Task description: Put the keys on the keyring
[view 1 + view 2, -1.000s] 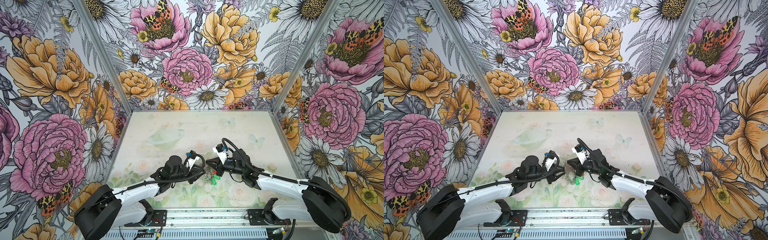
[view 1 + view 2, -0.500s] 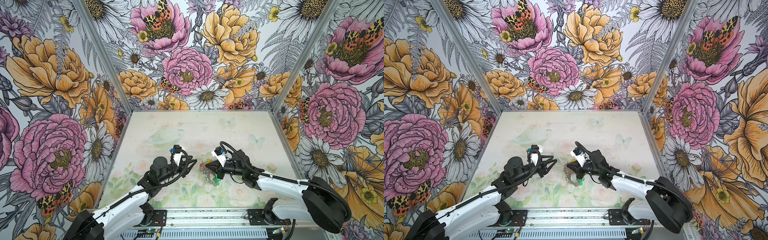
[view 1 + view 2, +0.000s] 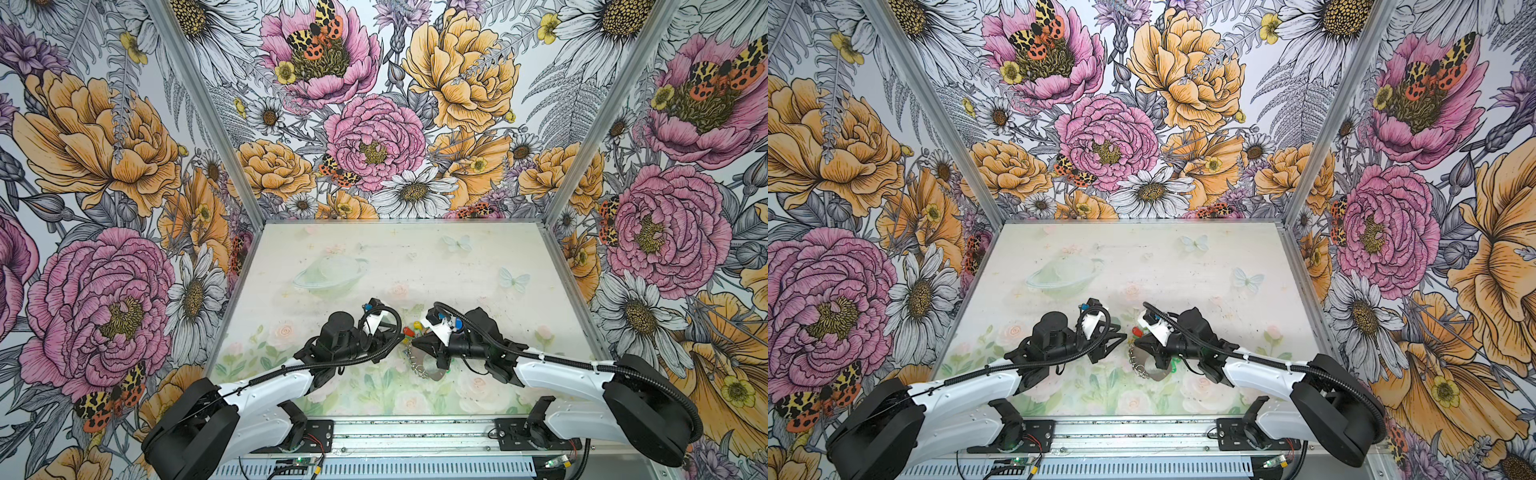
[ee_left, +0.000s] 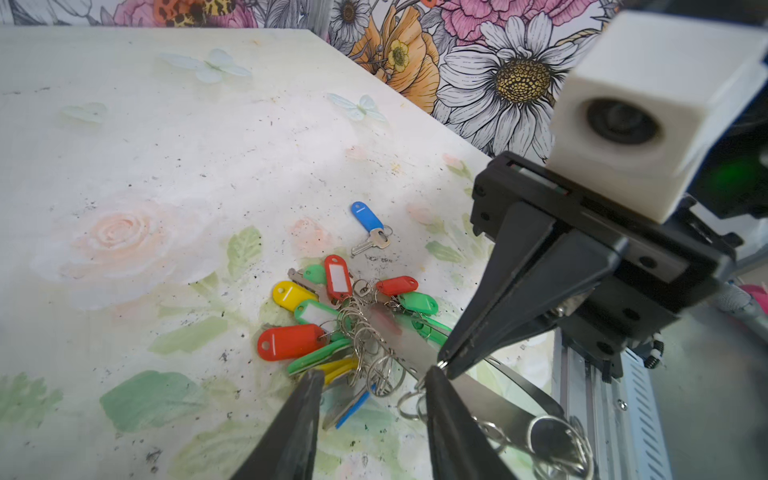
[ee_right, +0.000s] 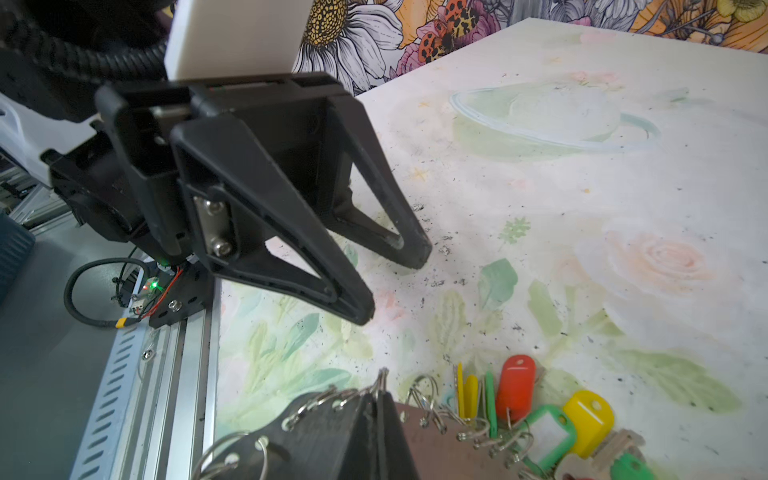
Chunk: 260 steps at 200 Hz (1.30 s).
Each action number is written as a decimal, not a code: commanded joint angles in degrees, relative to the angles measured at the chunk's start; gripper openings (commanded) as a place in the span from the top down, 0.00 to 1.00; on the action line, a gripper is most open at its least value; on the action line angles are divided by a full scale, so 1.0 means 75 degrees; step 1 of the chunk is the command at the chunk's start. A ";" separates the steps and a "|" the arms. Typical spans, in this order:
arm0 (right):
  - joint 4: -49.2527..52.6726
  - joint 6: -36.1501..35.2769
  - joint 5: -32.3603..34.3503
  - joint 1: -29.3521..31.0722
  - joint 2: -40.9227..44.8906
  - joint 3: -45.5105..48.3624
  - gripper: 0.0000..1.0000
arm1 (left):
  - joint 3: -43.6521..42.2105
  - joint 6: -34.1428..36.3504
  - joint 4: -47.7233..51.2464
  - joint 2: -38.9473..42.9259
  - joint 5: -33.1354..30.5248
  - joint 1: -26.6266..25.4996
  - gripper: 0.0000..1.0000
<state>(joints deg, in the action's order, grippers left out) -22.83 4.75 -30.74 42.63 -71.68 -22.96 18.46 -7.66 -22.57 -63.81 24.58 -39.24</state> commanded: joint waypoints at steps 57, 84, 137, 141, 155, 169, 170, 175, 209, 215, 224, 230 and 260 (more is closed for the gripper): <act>0.0233 -0.1893 -0.2429 -0.1330 -0.0286 -0.0844 1.00 | 0.0578 0.2037 -0.0450 -0.0438 0.1953 0.1219 0.51; 0.0338 -0.2344 -0.2891 -0.1423 -0.0539 -0.1191 1.00 | 0.0672 0.2325 -0.0756 -0.0493 0.2582 0.1504 0.53; -0.0074 -0.2420 -0.3337 -0.1417 -0.0763 -0.1108 1.00 | 0.0830 0.2736 -0.0720 -0.0836 0.2512 0.1452 0.65; -0.0098 -0.2432 -0.3348 -0.1418 -0.0747 -0.1074 1.00 | 0.0838 0.2733 -0.0726 -0.0858 0.2414 0.1447 0.66; -0.0321 -0.2408 -0.3402 -0.1417 -0.0628 -0.0936 1.00 | 0.0873 0.2734 -0.0729 -0.0991 0.2302 0.1441 0.67; -0.0383 -0.2400 -0.3417 -0.1419 -0.0587 -0.0911 1.00 | 0.0913 0.2724 -0.0729 -0.1161 0.2453 0.1368 0.67; -0.0386 -0.2396 -0.3427 -0.1419 -0.0583 -0.0911 1.00 | 0.0925 0.2722 -0.0729 -0.1172 0.2453 0.1355 0.67; -0.0411 -0.2382 -0.3442 -0.1411 -0.0588 -0.0905 1.00 | 0.0929 0.2747 -0.0729 -0.1210 0.2437 0.1305 0.67; -0.0636 -0.2320 -0.3454 -0.1416 -0.0600 -0.0815 1.00 | 0.0984 0.2885 -0.0568 -0.1267 0.2593 0.1119 0.67; -0.0683 -0.2285 -0.3437 -0.1417 -0.0594 -0.0806 1.00 | 0.0973 0.2873 -0.0556 -0.1265 0.2696 0.1115 0.67; -0.0738 -0.2245 -0.3389 -0.1415 -0.0594 -0.0794 1.00 | 0.0977 0.2873 -0.0513 -0.1265 0.2824 0.1068 0.67; -0.0741 -0.2230 -0.3366 -0.1415 -0.0588 -0.0793 1.00 | 0.0963 0.2873 -0.0485 -0.1254 0.2888 0.1045 0.67; -0.0729 -0.2245 -0.3081 -0.1414 -0.0533 -0.0748 1.00 | 0.0862 0.2889 -0.0475 -0.1117 0.3043 0.0944 0.67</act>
<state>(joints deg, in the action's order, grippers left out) -24.75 -12.03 -54.22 32.01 -77.28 -29.02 24.53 12.67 -26.35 -73.34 44.27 -31.48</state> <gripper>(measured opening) 0.046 0.329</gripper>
